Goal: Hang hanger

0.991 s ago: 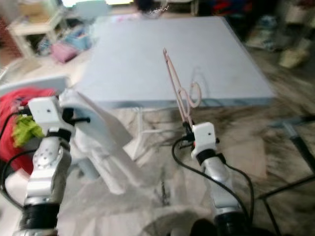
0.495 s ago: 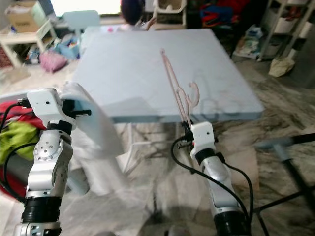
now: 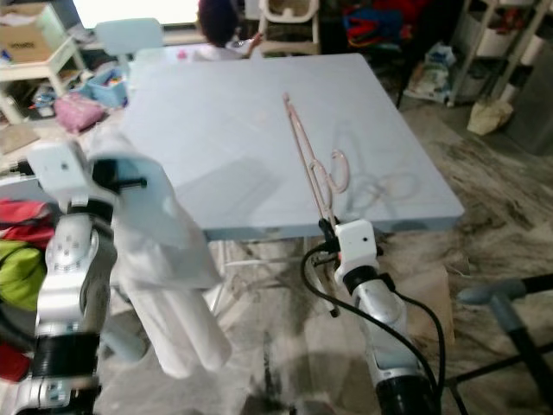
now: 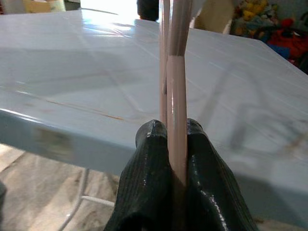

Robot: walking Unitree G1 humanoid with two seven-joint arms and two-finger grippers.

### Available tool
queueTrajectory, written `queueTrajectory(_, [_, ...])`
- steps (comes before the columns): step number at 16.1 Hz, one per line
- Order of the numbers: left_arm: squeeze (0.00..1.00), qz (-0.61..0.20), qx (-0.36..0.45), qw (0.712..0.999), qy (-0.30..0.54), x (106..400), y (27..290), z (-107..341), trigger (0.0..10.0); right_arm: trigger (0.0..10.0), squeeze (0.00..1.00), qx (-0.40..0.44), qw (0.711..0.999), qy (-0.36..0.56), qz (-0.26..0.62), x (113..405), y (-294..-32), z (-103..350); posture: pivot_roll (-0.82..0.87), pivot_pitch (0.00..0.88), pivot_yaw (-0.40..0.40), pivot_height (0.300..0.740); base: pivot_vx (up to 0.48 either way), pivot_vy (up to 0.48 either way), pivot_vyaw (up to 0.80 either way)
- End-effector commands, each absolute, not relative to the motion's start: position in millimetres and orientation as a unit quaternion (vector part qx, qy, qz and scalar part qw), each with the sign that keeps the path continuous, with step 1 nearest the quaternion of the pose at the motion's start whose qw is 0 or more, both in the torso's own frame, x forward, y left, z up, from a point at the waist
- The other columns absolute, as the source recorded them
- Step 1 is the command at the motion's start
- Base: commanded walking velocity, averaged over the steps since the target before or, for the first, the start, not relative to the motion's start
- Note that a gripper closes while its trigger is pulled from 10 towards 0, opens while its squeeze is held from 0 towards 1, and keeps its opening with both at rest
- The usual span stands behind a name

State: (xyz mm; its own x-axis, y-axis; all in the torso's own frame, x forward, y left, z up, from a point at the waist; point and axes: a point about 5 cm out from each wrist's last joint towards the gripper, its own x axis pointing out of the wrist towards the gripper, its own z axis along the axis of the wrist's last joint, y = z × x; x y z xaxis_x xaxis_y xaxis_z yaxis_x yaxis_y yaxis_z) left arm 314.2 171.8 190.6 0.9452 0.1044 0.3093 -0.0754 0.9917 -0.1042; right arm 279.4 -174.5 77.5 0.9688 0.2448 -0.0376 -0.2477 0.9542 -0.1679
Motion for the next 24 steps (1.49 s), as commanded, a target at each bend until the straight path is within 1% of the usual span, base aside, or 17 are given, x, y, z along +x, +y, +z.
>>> queueTrajectory(1, [0.0, 0.037, -0.043, 0.982, -0.18, 315, 170, 200, 10.0, 10.0, 0.0, -0.089, 0.989, -0.002, 0.115, 282, -180, 84, -0.06, 0.0, 0.032, 0.74, 0.386, 0.281, 0.0])
queueTrajectory(10, [0.0, 0.038, -0.039, 0.982, -0.181, 318, 173, 202, 10.0, 10.0, 0.0, -0.089, 0.99, -0.006, 0.112, 281, -180, 84, -0.06, 0.0, 0.037, 0.74, 0.446, 0.0, 0.0])
queueTrajectory(12, [0.0, 0.04, -0.04, 0.982, -0.183, 323, 176, 207, 10.0, 10.0, 0.0, -0.091, 0.99, -0.008, 0.111, 281, -179, 85, -0.06, 0.0, 0.039, 0.74, 0.276, 0.0, 0.0])
queueTrajectory(14, [0.0, -0.002, -0.032, 0.979, -0.202, 335, 166, 223, 10.0, 10.0, 0.0, -0.094, 0.989, -0.006, 0.111, 281, -180, 84, -0.05, 0.0, 0.035, 0.74, 0.0, 0.0, 0.0])
queueTrajectory(15, [0.0, -0.003, -0.028, 0.977, -0.21, 342, 167, 230, 10.0, 10.0, 0.0, -0.093, 0.989, -0.006, 0.111, 281, -179, 84, -0.06, 0.0, 0.038, 0.74, 0.0, 0.0, 0.0])
queueTrajectory(16, [0.0, 0.013, -0.042, 0.976, -0.213, 349, 173, 238, 10.0, 10.0, 0.0, -0.091, 0.99, -0.006, 0.111, 282, -180, 84, -0.07, 0.0, 0.039, 0.74, 0.0, 0.0, 0.0])
queueTrajectory(17, [0.0, 0.035, -0.074, 0.974, -0.211, 357, 180, 245, 10.0, 10.0, 0.0, -0.091, 0.99, -0.009, 0.107, 282, -182, 87, -0.07, 0.0, 0.039, 0.74, 0.0, 0.0, 0.0])
queueTrajectory(18, [0.0, 0.047, -0.08, 0.974, -0.209, 364, 185, 250, 10.0, 10.0, 0.0, -0.094, 0.991, -0.01, 0.099, 282, -186, 88, -0.07, 0.0, 0.039, 0.74, 0.0, 0.0, 0.0])
queueTrajectory(20, [0.0, 0.081, -0.062, 0.978, -0.183, 386, 201, 259, 10.0, 10.0, 0.0, -0.095, 0.992, -0.002, 0.087, 280, -193, 86, -0.09, 0.0, 0.045, 0.74, 0.0, 0.0, 0.0])
queueTrajectory(21, [0.0, 0.095, -0.034, 0.979, -0.18, 395, 212, 268, 10.0, 10.0, 0.0, -0.098, 0.991, -0.003, 0.092, 279, -192, 86, -0.1, 0.0, 0.042, 0.74, 0.0, 0.0, 0.0])
queueTrajectory(22, [0.0, 0.101, -0.03, 0.978, -0.178, 399, 219, 274, 10.0, 10.0, 0.0, -0.099, 0.991, -0.004, 0.094, 279, -191, 87, -0.1, 0.0, 0.043, 0.74, 0.0, 0.0, 0.0])
queueTrajectory(23, [0.0, 0.12, -0.012, 0.979, -0.163, 406, 235, 287, 10.0, 10.0, 0.0, -0.103, 0.99, -0.006, 0.096, 279, -190, 89, -0.11, 0.0, 0.047, 0.74, 0.0, 0.0, 0.0])
queueTrajectory(24, [0.0, 0.135, 0.004, 0.978, -0.157, 408, 243, 296, 10.0, 10.0, 0.0, -0.105, 0.99, -0.006, 0.094, 279, -192, 89, -0.11, 0.0, 0.047, 0.74, 0.0, 0.0, 0.0])
